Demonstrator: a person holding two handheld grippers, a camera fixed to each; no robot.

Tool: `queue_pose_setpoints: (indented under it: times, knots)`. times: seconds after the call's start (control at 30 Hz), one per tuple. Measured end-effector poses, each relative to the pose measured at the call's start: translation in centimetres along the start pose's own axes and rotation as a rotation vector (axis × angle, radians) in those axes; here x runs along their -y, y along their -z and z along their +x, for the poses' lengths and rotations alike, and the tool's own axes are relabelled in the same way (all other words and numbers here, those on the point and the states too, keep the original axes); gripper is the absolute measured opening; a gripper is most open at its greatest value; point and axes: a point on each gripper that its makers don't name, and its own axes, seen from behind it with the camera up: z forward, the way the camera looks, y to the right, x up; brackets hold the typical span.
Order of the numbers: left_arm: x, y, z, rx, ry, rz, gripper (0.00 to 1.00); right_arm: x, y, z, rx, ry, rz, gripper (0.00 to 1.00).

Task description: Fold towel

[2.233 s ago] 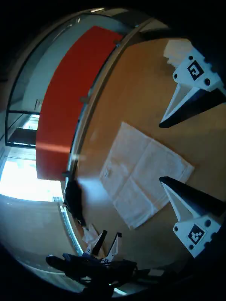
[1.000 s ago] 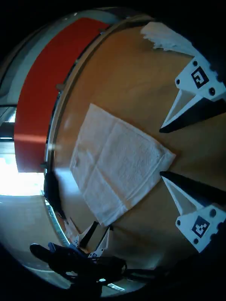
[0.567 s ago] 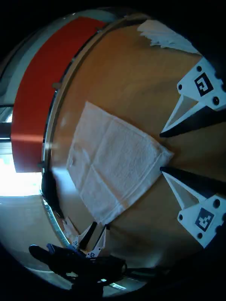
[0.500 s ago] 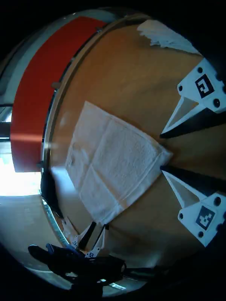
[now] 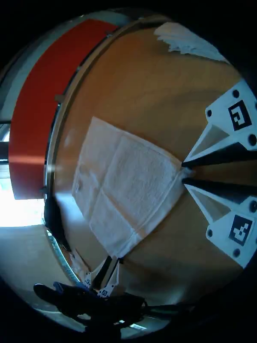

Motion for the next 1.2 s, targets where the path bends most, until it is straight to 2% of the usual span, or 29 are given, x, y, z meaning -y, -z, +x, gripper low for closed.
queue_pose_setpoints:
  times: [0.13, 0.4, 0.47, 0.53, 0.77, 0.97, 1.2]
  knots:
    - [0.13, -0.03, 0.01, 0.005, 0.007, 0.007, 0.29, 0.04, -0.02, -0.05, 0.006, -0.006, 0.002, 0.18]
    - [0.26, 0.04, 0.18, 0.003, 0.033, 0.013, 0.19, 0.53, 0.16, -0.23, 0.012, -0.01, 0.018, 0.16]
    - [0.27, 0.06, 0.35, -0.001, 0.042, 0.012, 0.1, 0.65, 0.23, -0.24, 0.013, -0.013, 0.02, 0.16]
    - [0.34, 0.13, 0.51, -0.002, 0.05, 0.017, 0.07, 0.72, 0.27, -0.19, 0.012, -0.017, 0.022, 0.16]
    - [0.32, 0.15, 0.65, 0.002, 0.055, 0.019, 0.05, 0.73, 0.31, -0.11, 0.015, -0.021, 0.02, 0.16]
    - [0.22, 0.28, 0.48, 0.01, 0.09, 0.011, 0.05, 0.7, 0.52, 0.16, 0.012, -0.023, 0.022, 0.16]
    - [0.17, 0.53, 0.56, 0.015, 0.099, 0.01, 0.04, 0.78, 0.81, 0.5, 0.007, -0.021, 0.023, 0.15]
